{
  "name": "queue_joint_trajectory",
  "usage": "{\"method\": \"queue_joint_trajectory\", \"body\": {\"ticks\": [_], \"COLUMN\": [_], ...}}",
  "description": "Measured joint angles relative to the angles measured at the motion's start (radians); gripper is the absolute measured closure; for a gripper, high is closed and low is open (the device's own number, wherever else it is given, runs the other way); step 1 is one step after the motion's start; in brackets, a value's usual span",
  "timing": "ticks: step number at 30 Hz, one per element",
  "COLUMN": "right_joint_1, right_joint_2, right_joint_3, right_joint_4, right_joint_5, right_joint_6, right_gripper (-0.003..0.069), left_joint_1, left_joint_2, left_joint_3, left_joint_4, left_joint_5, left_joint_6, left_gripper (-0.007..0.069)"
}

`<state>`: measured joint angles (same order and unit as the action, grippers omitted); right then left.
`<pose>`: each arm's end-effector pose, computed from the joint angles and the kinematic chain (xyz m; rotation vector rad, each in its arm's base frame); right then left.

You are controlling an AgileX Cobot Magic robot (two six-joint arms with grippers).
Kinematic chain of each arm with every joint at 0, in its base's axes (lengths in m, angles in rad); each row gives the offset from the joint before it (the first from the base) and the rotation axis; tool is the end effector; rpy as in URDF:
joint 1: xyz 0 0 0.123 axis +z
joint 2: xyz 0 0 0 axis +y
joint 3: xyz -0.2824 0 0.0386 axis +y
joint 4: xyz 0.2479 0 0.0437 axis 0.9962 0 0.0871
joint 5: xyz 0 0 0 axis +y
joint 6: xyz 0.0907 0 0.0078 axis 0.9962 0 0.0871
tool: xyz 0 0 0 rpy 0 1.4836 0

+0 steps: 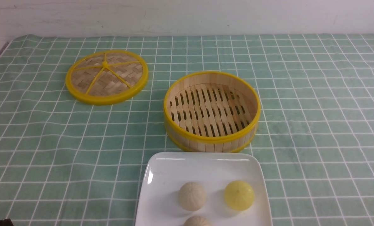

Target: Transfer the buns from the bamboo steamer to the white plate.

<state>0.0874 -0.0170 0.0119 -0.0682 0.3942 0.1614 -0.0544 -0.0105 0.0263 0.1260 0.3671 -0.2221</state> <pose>0.0515 0.0021 0.1746 0.0284 1.8728 0.1036 0.0529 0.0012 0.1720 -0.0778 1.8625 -0.0679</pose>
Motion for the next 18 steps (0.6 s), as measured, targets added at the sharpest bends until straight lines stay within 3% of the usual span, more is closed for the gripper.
{"method": "queue_joint_trajectory", "body": {"ticks": [18], "right_joint_1": [0.0], "right_joint_2": [0.0], "right_joint_3": [0.0], "right_joint_4": [0.0], "right_joint_5": [0.0], "right_joint_6": [0.0], "right_gripper": [0.0526], "left_joint_1": [0.0], "left_joint_2": [0.0], "left_joint_3": [-0.001], "left_joint_4": [0.0], "left_joint_5": [0.001], "left_joint_6": [0.0], "left_gripper": [0.0536]}}
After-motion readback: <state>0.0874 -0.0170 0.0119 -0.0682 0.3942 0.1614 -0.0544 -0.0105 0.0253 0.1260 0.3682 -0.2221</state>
